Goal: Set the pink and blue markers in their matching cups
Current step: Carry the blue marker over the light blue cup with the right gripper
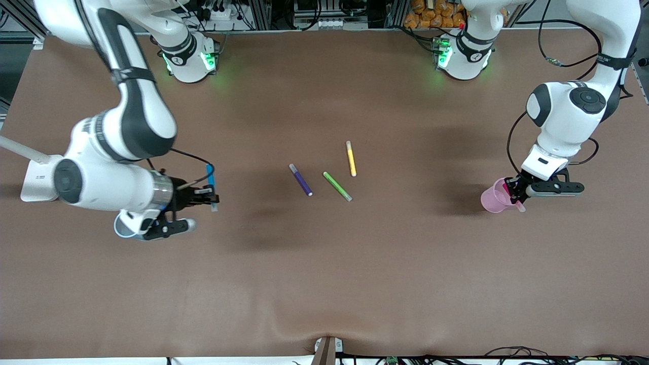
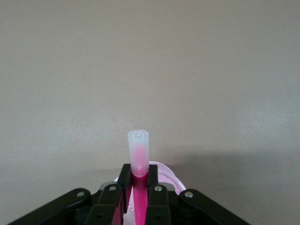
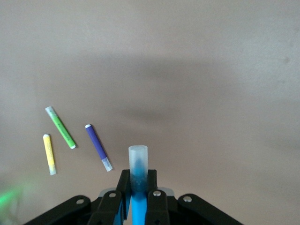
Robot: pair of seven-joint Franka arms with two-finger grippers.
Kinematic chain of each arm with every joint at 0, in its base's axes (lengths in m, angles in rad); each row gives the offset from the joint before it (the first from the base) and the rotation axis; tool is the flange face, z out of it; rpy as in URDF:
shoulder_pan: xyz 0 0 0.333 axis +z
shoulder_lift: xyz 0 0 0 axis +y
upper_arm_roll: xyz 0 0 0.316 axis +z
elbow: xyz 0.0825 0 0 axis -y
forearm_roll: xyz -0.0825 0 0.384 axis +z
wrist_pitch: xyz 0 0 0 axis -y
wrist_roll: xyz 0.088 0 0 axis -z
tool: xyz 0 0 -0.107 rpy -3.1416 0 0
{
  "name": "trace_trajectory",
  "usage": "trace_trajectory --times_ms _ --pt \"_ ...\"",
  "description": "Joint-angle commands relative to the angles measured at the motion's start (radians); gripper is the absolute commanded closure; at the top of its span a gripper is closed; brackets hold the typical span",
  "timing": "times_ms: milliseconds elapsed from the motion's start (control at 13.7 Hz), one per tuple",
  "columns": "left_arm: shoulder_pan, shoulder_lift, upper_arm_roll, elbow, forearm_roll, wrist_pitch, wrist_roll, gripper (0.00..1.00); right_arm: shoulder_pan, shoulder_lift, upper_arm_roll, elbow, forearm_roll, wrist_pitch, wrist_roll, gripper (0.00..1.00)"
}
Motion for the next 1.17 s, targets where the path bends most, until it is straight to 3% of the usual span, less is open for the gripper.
trace_trajectory --times_ms 0,365,585,658,731,877,1096 --pt "0.01 0.021 -0.008 0.009 0.016 0.019 0.011 1.0 -0.059 -0.014 0.017 0.004 0.03 -0.023 -0.099 1.0" --pt "0.006 0.033 -0.008 0.021 0.017 0.019 0.011 0.98 -0.153 -0.011 0.017 0.022 0.046 -0.048 -0.38 1.0" --pt "0.006 0.057 -0.008 0.036 0.017 0.019 0.011 0.85 -0.208 -0.008 0.015 0.022 0.078 -0.051 -0.608 1.0" --pt "0.006 0.062 -0.008 0.038 0.017 0.019 0.011 0.76 -0.223 -0.006 0.015 0.022 0.092 -0.051 -0.66 1.0" --pt "0.004 0.062 -0.008 0.042 0.017 0.019 0.011 0.6 -0.236 -0.006 0.014 0.022 0.109 -0.051 -0.705 1.0" --pt "0.007 0.062 -0.009 0.058 0.017 0.019 0.012 0.0 -0.263 -0.006 0.014 0.018 0.113 -0.049 -0.818 1.0" --pt "0.006 0.057 -0.009 0.104 0.019 0.018 0.018 0.0 -0.294 -0.012 0.014 0.001 0.136 -0.051 -0.978 1.0"
